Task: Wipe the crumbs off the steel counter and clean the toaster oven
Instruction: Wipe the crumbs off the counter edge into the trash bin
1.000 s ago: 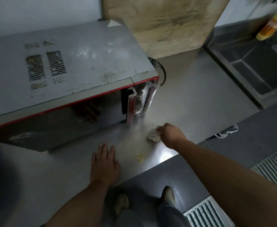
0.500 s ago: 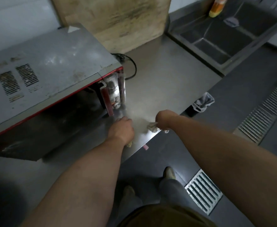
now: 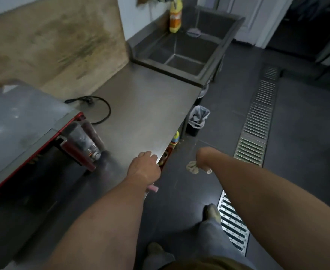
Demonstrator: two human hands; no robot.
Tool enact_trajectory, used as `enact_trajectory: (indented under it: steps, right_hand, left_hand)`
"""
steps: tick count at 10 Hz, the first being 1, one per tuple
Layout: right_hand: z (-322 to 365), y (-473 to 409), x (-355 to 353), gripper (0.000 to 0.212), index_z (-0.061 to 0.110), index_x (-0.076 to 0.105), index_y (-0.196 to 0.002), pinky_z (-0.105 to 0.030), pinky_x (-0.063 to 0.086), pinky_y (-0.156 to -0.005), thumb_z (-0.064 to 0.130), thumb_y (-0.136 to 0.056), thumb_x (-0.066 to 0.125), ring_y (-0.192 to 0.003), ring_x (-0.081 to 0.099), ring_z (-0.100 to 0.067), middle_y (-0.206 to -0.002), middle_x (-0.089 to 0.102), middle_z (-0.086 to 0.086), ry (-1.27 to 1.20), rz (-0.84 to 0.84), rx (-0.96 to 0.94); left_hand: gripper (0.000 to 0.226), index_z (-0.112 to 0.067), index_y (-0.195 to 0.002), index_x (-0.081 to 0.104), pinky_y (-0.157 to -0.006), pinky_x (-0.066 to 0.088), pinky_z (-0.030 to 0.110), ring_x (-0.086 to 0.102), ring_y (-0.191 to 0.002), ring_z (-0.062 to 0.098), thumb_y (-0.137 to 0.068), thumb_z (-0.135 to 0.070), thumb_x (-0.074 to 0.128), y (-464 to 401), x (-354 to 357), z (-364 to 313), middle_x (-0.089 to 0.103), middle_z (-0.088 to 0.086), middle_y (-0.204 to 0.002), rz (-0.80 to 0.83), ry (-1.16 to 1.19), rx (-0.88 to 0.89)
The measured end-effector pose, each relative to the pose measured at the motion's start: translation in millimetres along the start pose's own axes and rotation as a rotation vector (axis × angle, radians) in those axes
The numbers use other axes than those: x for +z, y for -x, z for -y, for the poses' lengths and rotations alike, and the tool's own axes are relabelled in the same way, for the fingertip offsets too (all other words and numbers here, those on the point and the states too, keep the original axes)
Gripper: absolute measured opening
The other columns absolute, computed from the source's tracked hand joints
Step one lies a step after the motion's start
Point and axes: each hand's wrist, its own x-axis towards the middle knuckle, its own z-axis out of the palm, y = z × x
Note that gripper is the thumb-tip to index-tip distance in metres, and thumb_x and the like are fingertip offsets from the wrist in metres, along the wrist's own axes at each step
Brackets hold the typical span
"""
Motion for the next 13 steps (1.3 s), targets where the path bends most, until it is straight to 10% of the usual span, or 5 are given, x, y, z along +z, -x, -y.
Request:
enact_trajectory:
  steps: [3,5,8,13]
  right_hand:
    - [-134.3,-33.1,11.1,0.022,0.009,0.055,-0.054,-0.033,0.057,-0.073,0.007,-0.056,0.076,-0.075,0.064,-0.026,-0.078,0.066,-0.013,-0.166,0.054,0.145]
    - [-242.5,-71.3,0.0,0.030,0.000,0.071,-0.101,-0.033,0.054,-0.081,0.009,-0.072,0.071,-0.097,0.066,-0.028,-0.103,0.067,-0.016,-0.325,0.036,0.179]
    - [-381.6,-133.0,-25.3,0.030,0.010,0.068,-0.113,-0.033,0.050,-0.089,0.023,-0.086,0.064,-0.109,0.063,-0.029,-0.116,0.066,-0.012,-0.507,-0.004,0.191]
    - [-444.1,-251.1,-108.3,0.034,0.003,0.070,-0.109,-0.034,0.052,-0.081,0.006,-0.075,0.073,-0.109,0.065,-0.029,-0.118,0.067,-0.014,-0.397,0.108,0.303]
  left_hand:
    - [0.038,-0.020,-0.123,0.059,-0.093,0.049,0.038,0.052,-0.110,0.023,-0.091,-0.030,0.041,-75.6,-11.8,-102.5,0.056,0.001,-0.121,0.048,0.030,0.042]
    - [0.040,-0.019,-0.130,0.055,-0.098,0.046,0.040,0.052,-0.115,0.027,-0.094,-0.032,0.042,-151.4,-30.2,-186.4,0.056,0.005,-0.128,0.107,0.020,-0.009]
    - [0.040,-0.015,-0.128,0.054,-0.095,0.045,0.040,0.052,-0.120,0.030,-0.093,-0.030,0.043,-258.3,-43.4,-308.8,0.055,0.010,-0.131,0.210,0.110,-0.073]
    - [0.049,-0.015,-0.139,0.045,-0.102,0.043,0.038,0.049,-0.128,0.032,-0.095,-0.036,0.045,-460.6,-56.0,-341.6,0.050,0.013,-0.142,0.403,0.151,-0.038]
